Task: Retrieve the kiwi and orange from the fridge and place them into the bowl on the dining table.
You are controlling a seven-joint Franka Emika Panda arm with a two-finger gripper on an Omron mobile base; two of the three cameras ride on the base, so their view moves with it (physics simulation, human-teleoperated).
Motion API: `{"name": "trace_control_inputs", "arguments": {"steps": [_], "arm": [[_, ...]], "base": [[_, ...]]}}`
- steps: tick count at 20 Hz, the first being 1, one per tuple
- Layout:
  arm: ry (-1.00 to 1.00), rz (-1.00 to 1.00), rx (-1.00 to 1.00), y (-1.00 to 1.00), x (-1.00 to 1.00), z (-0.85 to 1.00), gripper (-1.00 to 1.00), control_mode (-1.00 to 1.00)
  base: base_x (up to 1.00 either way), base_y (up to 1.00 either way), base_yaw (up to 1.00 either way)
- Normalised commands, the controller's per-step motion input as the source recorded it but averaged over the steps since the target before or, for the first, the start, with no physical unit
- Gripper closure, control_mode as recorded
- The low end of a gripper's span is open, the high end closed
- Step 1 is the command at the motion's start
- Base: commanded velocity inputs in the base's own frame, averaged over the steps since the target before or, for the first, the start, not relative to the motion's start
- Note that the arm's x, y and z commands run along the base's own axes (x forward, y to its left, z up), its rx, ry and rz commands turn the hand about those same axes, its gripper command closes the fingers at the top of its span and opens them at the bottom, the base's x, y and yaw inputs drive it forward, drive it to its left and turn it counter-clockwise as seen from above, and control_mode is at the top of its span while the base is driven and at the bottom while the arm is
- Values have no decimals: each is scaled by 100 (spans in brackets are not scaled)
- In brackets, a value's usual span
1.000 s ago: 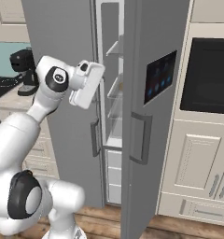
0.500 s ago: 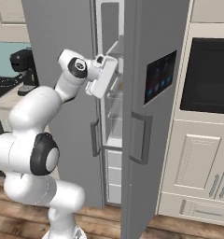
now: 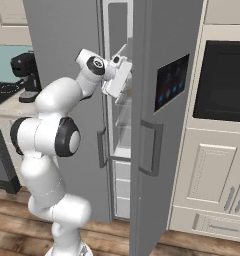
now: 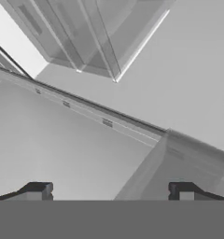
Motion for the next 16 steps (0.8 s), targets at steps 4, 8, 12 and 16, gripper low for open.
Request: {"name": "trace_control_inputs", "arguments": {"steps": [4,8,12,16], "arm": [[7,-7,-1,-58,62,-23,-100,-100],[9,-15,-1,-83,24,-35,-100,-100],[5,-28,0,-100,-57,-29,-100,-100],[-2,-25,0,-93,-91,-9,-100,-100]], "base": [[0,0,0],[0,0,0],[0,0,0],[0,0,0]]}}
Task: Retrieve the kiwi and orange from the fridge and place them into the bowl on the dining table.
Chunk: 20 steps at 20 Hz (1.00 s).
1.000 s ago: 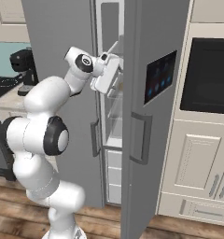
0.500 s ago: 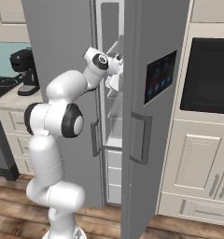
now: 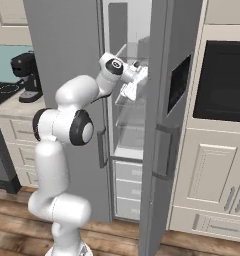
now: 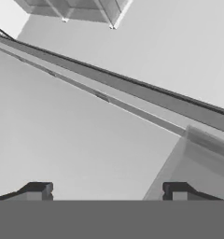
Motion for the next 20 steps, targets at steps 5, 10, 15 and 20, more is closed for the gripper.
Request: {"name": "trace_control_inputs", "arguments": {"steps": [5,10,15,20], "arm": [[-23,-11,-1,-40,-100,3,-100,-100],[-56,0,-19,51,-99,30,-100,-100],[-73,0,1,79,-86,21,-100,-100],[-68,-1,32,70,-85,26,-100,-100]], "base": [[0,0,0],[0,0,0],[0,0,0],[0,0,0]]}}
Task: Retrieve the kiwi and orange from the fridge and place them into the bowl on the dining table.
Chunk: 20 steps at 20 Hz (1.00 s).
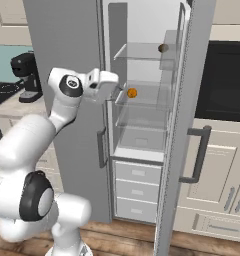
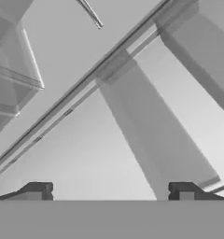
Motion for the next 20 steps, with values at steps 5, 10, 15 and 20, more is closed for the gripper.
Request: {"name": "trace_control_inputs", "arguments": {"steps": [5,10,15,20], "arm": [[-35,0,44,21,-82,69,-100,-100],[-8,8,38,4,-77,31,-100,-100],[0,28,18,24,-43,-4,-100,-100],[0,27,0,69,-10,-19,-100,-100]], "base": [[0,0,0],[0,0,0],[0,0,0],[0,0,0]]}}
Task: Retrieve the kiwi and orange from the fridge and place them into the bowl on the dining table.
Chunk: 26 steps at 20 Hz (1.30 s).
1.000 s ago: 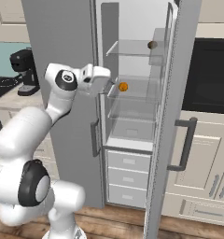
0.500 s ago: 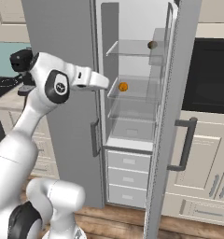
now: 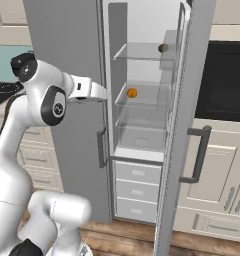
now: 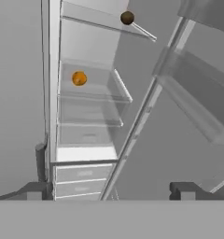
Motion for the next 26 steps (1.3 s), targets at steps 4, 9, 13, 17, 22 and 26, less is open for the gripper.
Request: {"name": "trace_control_inputs", "arguments": {"steps": [4,9,13,17,22,26], "arm": [[0,23,-3,90,0,-52,-100,-100],[-4,13,-2,57,0,-23,-100,-100],[0,15,0,44,0,-18,-100,-100],[0,13,0,16,0,-3,-100,-100],[-2,0,0,-15,0,0,-100,-100],[-5,0,0,-33,-5,0,-100,-100]], "base": [[0,0,0],[0,0,0],[0,0,0],[0,0,0],[0,0,0],[0,0,0]]}}
